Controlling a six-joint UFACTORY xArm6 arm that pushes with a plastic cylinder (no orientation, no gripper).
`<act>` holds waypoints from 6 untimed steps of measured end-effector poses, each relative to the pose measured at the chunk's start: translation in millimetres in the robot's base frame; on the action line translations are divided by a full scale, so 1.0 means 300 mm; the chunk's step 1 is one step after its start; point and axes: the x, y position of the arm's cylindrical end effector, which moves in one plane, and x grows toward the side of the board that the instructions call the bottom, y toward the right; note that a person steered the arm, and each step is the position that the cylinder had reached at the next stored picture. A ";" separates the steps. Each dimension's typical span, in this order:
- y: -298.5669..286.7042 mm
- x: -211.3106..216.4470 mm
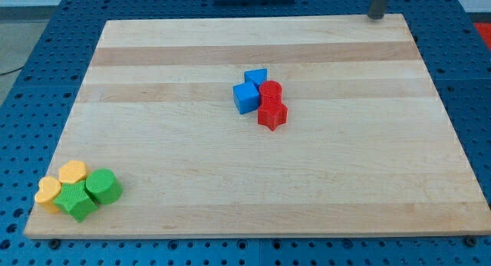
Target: Place your arm to the left of the cube
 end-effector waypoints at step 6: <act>-0.956 0.136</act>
